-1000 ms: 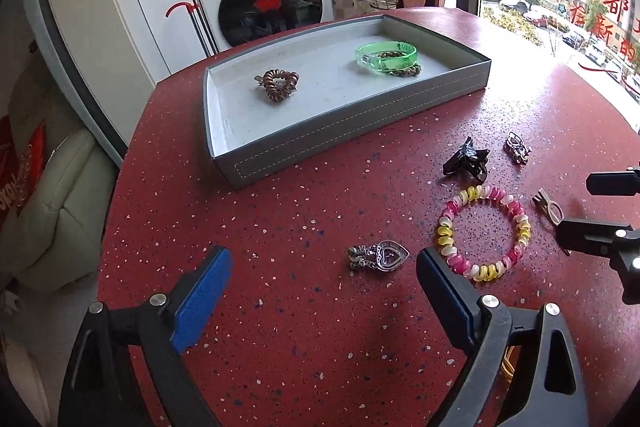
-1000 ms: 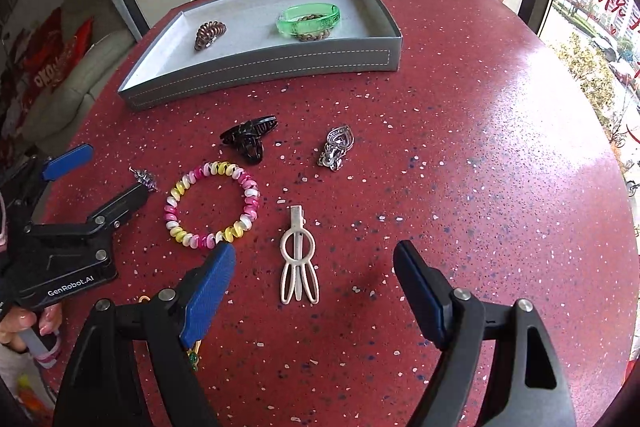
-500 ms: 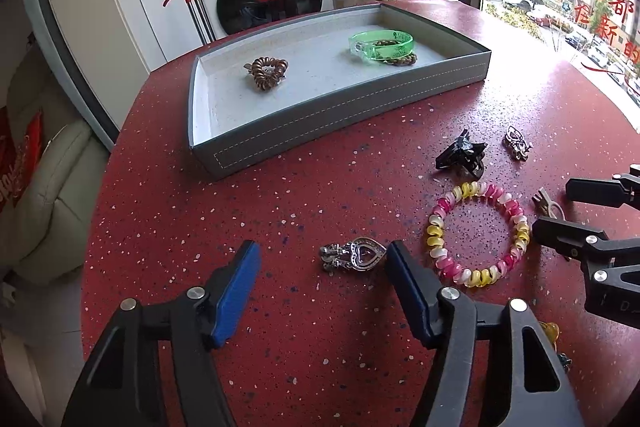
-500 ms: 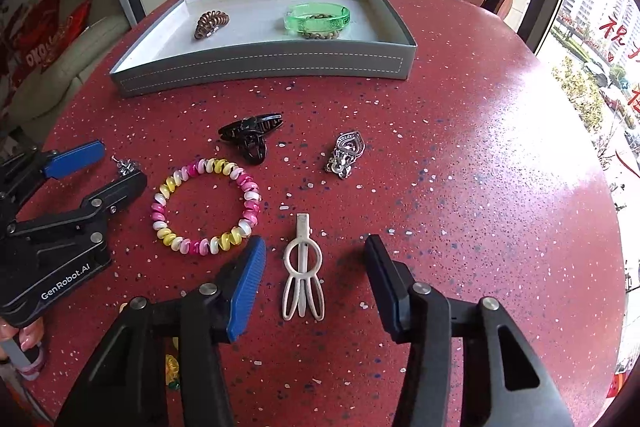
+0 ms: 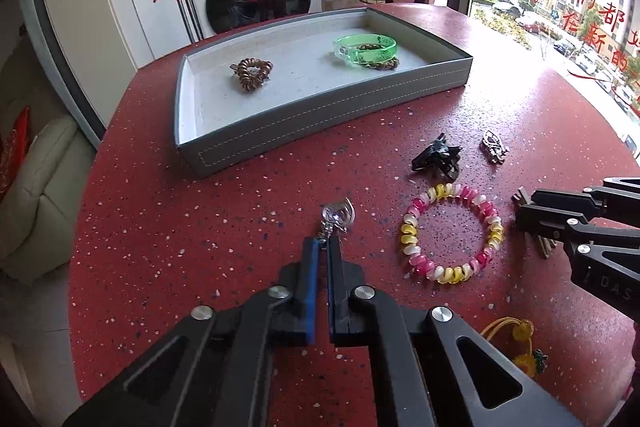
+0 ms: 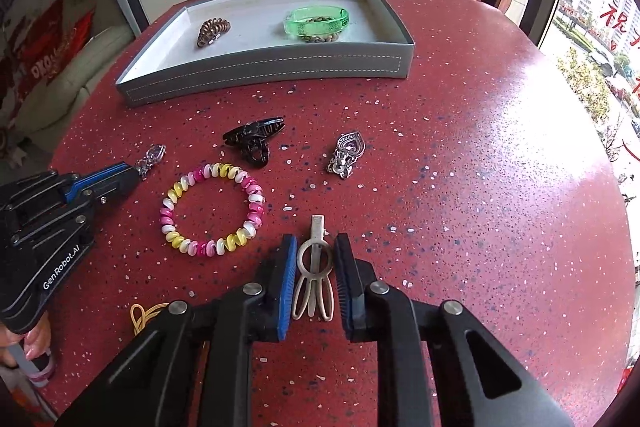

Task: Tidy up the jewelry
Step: 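Grasp the silver heart pendant with the left tool while the right tool grasps the cream claw clip, then carry the heart pendant and cream claw clip with both tools over the tray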

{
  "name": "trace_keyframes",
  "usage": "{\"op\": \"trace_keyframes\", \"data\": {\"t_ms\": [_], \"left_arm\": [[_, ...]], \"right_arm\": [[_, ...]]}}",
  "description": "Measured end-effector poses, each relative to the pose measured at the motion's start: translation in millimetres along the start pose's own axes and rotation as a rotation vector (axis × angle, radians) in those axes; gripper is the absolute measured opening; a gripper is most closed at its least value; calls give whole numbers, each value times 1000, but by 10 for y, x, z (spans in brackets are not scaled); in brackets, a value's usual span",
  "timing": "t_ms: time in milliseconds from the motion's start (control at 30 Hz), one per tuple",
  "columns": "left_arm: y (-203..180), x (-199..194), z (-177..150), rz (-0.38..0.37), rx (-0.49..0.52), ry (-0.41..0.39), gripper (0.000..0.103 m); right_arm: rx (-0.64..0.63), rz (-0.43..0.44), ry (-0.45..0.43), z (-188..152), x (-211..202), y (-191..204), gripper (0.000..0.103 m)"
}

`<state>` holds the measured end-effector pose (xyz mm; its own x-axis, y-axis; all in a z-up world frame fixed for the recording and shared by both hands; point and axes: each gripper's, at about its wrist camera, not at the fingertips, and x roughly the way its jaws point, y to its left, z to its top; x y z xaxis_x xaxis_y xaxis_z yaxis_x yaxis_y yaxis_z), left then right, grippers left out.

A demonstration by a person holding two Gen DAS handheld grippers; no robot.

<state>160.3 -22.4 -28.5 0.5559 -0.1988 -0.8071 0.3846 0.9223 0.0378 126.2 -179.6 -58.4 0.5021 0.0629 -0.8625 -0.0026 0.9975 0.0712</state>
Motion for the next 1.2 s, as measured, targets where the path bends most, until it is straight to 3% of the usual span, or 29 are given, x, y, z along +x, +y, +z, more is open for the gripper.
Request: {"op": "trace_keyframes", "data": {"t_ms": [300, 700, 1200], "left_arm": [[113, -14, -12, -40, -54, 2, 22], [204, -198, 90, -74, -111, -32, 22], [419, -370, 753, -53, -161, -155, 22]], "right_arm": [[81, 49, -19, 38, -100, -213, 21], [93, 108, -80, 186, -352, -264, 21], [40, 169, -176, 1014, -483, -170, 21]]}}
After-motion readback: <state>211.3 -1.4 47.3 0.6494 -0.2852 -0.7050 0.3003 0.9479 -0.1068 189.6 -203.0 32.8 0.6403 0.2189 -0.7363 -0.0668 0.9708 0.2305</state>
